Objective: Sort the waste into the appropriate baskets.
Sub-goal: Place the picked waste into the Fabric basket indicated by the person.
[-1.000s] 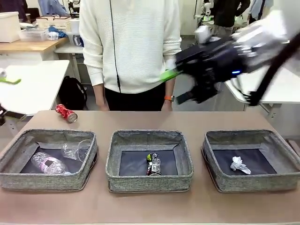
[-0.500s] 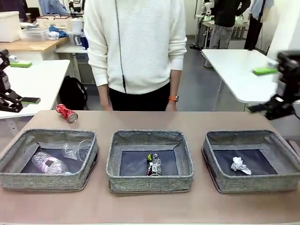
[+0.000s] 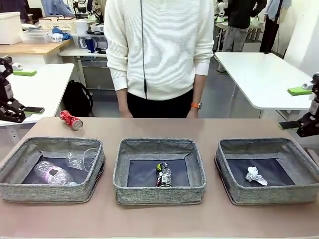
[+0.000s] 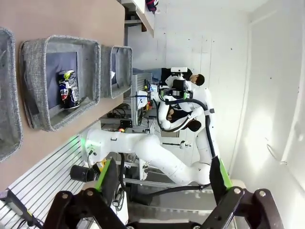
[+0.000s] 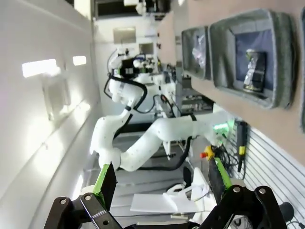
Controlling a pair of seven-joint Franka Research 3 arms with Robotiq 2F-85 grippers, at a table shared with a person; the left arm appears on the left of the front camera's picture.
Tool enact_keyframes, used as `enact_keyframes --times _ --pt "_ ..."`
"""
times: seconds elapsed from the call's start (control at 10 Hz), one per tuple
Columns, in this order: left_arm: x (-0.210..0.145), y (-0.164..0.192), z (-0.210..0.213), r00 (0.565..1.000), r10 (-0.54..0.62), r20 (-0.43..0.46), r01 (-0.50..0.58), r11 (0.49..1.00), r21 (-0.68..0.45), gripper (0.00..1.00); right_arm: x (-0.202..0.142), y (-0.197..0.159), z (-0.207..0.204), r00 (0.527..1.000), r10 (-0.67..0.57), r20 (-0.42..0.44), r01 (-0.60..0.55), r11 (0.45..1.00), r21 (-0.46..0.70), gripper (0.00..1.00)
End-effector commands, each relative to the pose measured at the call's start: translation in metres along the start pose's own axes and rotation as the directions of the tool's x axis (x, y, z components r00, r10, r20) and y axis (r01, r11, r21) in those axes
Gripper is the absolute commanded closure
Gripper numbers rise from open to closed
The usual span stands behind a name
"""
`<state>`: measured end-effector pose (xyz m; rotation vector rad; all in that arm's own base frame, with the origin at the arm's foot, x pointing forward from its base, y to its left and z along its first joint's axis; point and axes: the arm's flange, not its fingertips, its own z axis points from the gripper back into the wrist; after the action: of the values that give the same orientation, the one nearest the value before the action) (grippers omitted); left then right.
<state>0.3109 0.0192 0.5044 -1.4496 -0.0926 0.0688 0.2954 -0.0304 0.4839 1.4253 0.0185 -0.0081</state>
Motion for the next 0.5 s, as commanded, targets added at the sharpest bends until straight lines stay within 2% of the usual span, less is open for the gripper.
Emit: enact_keyframes --times 0.0,0.4 --pt "-0.0002 -0.0027 0.0013 1.0 -0.006 0.009 0.006 1.0 -0.01 0.0 -0.0046 0.0147 -0.0058 1.0 -0.021 -0.02 0.022 1.0 0.008 0.0" --pt "-0.0002 -0.0027 0.0013 1.0 -0.006 0.009 0.006 1.0 -0.01 0.0 -0.0046 0.0147 -0.0058 1.0 -0.021 -0.02 0.022 1.0 0.008 0.0"
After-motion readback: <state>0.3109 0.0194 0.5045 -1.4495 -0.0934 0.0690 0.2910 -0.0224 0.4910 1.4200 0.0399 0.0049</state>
